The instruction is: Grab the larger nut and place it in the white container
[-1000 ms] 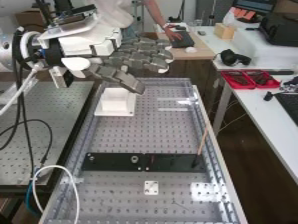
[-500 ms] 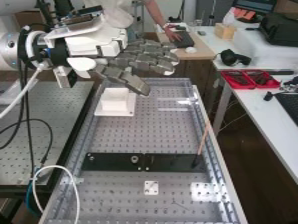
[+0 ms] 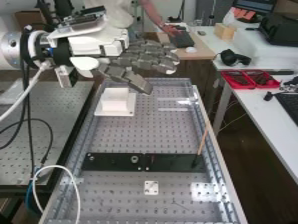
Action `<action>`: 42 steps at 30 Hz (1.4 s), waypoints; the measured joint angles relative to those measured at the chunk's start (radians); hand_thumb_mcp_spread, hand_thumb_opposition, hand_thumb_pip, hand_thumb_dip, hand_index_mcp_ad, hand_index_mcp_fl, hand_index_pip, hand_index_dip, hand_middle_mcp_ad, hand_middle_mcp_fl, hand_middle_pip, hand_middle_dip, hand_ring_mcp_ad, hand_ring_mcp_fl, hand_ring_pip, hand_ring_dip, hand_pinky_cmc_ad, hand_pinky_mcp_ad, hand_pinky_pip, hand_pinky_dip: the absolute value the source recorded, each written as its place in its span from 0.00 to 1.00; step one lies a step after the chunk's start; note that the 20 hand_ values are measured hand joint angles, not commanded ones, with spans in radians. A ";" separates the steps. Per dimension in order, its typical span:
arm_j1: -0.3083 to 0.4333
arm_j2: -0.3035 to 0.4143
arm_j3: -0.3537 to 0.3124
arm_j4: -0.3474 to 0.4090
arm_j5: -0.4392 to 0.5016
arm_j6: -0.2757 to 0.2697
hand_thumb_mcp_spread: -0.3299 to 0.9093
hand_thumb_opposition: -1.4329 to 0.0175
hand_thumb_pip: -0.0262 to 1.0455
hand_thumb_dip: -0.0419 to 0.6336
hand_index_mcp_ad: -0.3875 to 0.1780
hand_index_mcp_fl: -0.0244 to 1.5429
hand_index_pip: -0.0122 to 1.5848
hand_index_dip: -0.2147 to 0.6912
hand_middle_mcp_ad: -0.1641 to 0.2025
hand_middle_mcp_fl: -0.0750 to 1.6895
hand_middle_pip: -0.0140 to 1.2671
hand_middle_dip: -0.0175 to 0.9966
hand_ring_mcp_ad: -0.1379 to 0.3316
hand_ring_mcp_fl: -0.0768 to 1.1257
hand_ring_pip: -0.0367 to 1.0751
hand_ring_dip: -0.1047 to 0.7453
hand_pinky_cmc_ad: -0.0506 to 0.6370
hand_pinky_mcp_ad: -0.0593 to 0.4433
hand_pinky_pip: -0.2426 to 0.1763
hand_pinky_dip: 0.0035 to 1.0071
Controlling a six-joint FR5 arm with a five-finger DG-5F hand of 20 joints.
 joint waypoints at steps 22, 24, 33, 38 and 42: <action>0.004 0.005 0.037 -0.081 -0.036 -0.003 0.36 0.40 0.83 0.42 0.41 0.03 0.23 0.02 0.60 0.05 0.10 0.24 0.58 0.06 0.10 0.31 0.62 0.73 0.33 0.66; 0.003 0.008 0.035 -0.078 -0.038 -0.001 0.36 0.40 0.83 0.42 0.41 0.03 0.23 0.02 0.60 0.05 0.10 0.24 0.58 0.06 0.10 0.31 0.62 0.73 0.33 0.67; -0.001 0.026 0.024 -0.070 -0.045 -0.004 0.36 0.40 0.82 0.41 0.41 0.03 0.21 0.02 0.60 0.05 0.10 0.24 0.58 0.06 0.10 0.31 0.62 0.74 0.32 0.67; 0.000 0.028 0.022 -0.076 -0.046 -0.004 0.36 0.40 0.82 0.41 0.41 0.03 0.20 0.02 0.60 0.05 0.10 0.24 0.58 0.06 0.10 0.31 0.62 0.74 0.33 0.67; 0.002 0.029 0.020 -0.076 -0.045 -0.006 0.36 0.40 0.81 0.41 0.41 0.03 0.20 0.02 0.60 0.05 0.10 0.24 0.58 0.06 0.10 0.31 0.62 0.74 0.32 0.67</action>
